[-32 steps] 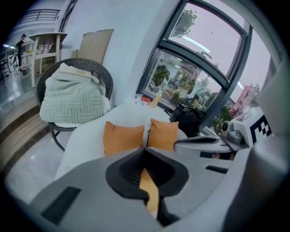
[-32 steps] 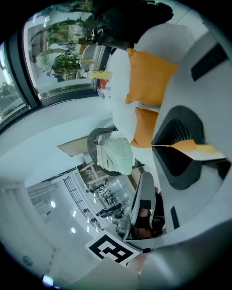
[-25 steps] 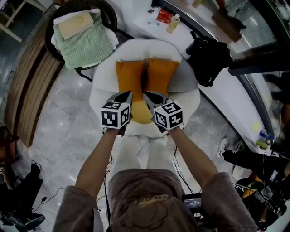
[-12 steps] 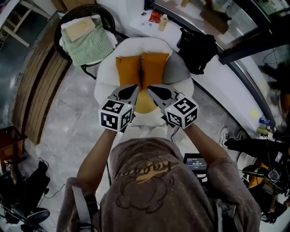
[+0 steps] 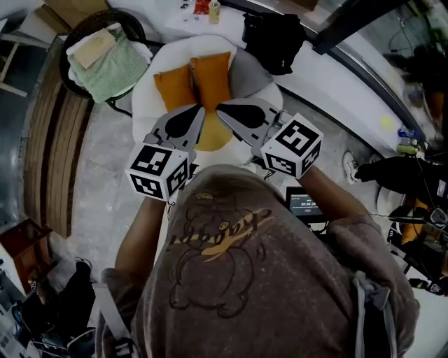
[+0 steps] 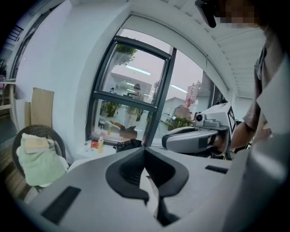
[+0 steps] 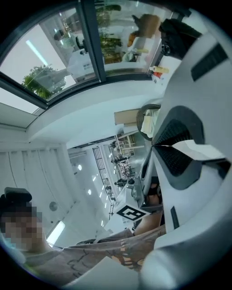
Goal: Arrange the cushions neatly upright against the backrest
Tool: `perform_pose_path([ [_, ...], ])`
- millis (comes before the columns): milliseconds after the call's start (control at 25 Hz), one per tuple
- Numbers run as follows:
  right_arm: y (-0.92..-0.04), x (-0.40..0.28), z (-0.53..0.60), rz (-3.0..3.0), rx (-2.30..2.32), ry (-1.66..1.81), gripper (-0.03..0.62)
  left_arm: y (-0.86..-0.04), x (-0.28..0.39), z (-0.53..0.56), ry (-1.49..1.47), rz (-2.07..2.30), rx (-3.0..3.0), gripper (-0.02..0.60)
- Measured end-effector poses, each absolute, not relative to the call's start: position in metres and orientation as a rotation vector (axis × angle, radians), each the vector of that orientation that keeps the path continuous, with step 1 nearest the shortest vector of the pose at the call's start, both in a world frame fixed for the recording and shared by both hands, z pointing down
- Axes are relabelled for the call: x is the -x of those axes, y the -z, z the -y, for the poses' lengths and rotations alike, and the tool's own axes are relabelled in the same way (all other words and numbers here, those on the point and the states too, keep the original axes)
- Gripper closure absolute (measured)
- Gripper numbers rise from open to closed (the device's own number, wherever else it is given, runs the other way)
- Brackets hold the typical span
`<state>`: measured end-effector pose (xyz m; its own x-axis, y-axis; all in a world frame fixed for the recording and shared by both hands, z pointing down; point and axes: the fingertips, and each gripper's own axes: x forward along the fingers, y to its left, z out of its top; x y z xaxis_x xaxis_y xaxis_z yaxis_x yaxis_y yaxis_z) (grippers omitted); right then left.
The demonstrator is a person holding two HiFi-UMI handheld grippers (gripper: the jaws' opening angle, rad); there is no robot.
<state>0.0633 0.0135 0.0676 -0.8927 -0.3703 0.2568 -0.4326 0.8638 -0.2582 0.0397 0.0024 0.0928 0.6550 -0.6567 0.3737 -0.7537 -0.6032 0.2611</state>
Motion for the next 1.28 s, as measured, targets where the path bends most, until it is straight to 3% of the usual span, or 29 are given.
perform_pose_path([
  [440, -0.028, -0.093, -0.032, 2.892, -0.651, -0.397, 0.572, -0.048, -0.069, -0.018, -0.289, 1.076, -2.61, 0.577],
  [1280, -0.026, -0.096, -0.031, 2.888, -0.586, -0.363, 0.572, -0.048, -0.076, -0.017, -0.302, 1.041, -2.613, 0.577],
])
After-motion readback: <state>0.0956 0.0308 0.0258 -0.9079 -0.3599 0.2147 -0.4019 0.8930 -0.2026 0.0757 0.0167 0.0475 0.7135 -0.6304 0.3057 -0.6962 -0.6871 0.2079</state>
